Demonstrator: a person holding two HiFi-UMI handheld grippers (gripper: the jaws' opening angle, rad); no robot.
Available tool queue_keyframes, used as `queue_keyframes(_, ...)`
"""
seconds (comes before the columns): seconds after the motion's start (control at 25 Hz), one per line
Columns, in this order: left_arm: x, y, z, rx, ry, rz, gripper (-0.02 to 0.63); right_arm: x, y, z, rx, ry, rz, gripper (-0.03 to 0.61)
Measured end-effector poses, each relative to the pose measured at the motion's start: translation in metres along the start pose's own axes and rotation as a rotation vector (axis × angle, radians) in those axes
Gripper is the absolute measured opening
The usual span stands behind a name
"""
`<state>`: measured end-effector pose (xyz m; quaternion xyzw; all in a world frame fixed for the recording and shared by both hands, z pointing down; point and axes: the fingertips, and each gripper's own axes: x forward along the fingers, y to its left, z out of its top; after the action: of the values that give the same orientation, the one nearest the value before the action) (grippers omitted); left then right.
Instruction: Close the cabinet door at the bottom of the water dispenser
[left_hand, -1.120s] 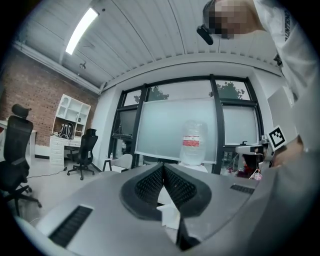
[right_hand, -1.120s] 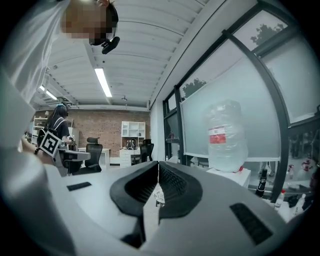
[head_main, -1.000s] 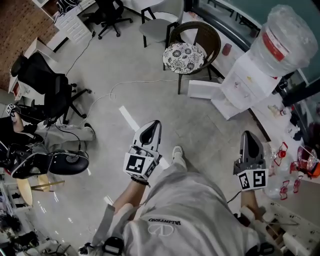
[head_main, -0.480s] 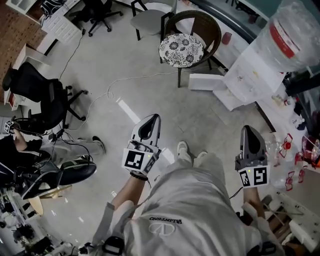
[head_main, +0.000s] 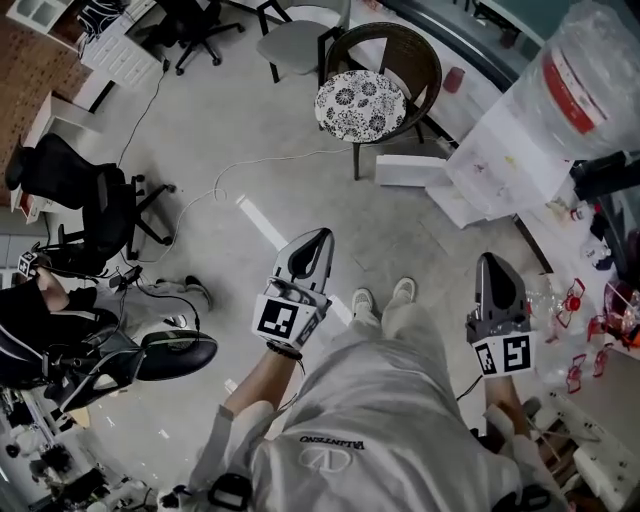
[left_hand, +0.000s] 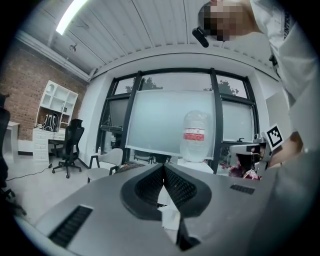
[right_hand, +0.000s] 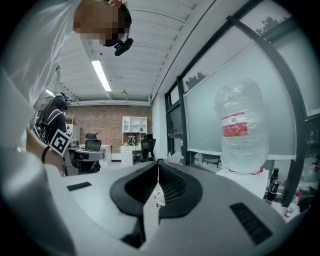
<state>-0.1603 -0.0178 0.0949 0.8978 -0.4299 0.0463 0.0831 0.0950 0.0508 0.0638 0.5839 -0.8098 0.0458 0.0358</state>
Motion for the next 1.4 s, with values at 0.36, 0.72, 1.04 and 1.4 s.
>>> queue_keyframes(0.36,0.07,-0.02,0.007,0.027,-0.014,0.022,0.008,0.07,-0.028,-0.005,0.018,-0.025,0.175,0.018)
queue_keyframes(0.72,0.123,-0.039,-0.027,0.041,0.0,0.003,0.008,0.127,-0.054,-0.039,0.038,-0.031,0.258,0.018)
queue_keyframes(1.04,0.196,0.006,-0.14,0.079,-0.018,-0.096,0.008,0.185,-0.067,-0.162,0.031,-0.022,0.274,0.018)
queue_keyframes(1.4,0.309,0.11,-0.395,0.142,-0.056,-0.124,0.01,0.292,-0.087,-0.406,-0.01,-0.084,0.299,0.018)
